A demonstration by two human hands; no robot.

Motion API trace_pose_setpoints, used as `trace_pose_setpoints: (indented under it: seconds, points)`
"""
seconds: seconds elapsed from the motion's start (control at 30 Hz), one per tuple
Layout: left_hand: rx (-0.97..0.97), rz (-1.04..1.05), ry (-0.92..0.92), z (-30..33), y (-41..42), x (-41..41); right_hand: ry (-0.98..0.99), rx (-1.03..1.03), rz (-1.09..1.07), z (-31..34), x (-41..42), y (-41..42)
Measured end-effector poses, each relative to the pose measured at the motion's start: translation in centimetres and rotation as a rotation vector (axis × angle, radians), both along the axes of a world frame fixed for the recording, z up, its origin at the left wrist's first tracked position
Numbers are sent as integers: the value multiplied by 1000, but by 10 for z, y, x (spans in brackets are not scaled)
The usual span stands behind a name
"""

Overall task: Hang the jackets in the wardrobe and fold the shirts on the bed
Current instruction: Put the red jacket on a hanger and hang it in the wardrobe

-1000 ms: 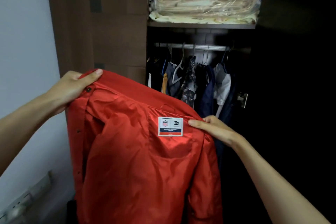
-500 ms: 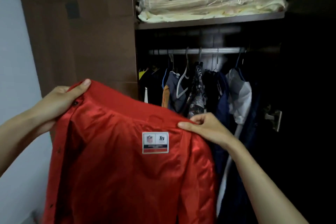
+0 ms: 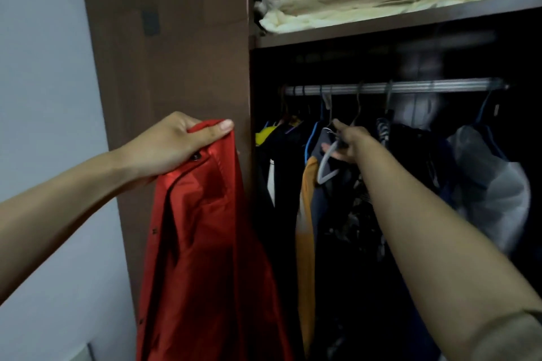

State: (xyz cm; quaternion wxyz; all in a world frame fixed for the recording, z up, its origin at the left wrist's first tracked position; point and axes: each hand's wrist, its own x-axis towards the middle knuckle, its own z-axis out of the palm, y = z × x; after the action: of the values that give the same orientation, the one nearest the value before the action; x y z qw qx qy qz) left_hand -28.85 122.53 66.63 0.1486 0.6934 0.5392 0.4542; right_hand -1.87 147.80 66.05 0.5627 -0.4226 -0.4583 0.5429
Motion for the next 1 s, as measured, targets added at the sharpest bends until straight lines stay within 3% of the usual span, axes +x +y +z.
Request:
trace_pose_setpoints:
  seconds: [0.1,0.37,0.53,0.67,0.77,0.83,0.9,1.0]
  points:
    - [11,63,42,-1,6,-5,199,17,-19,-4,-6,21]
    - [-63,21,87,-16,7,-29,171,126,-187,-5,10,-13]
    - [-66,34,122,-21,3,-32,19,218,-274,1,16,-37]
    - [-53,62,75,-28,3,-36,-161,291,-302,-73,9,-80]
    - [-55,59,98,-30,-3,-36,-147,215,-160,-130,3,-119]
    - [-29,44,120,-27,-10,-31,-281,111,-91,-145,2,-132]
    - [-15,35,132,-23,-15,-28,-417,108,-152,-144,3,-149]
    - [-12,45,121,-23,-24,-33,-337,192,-153,-144,5,-206]
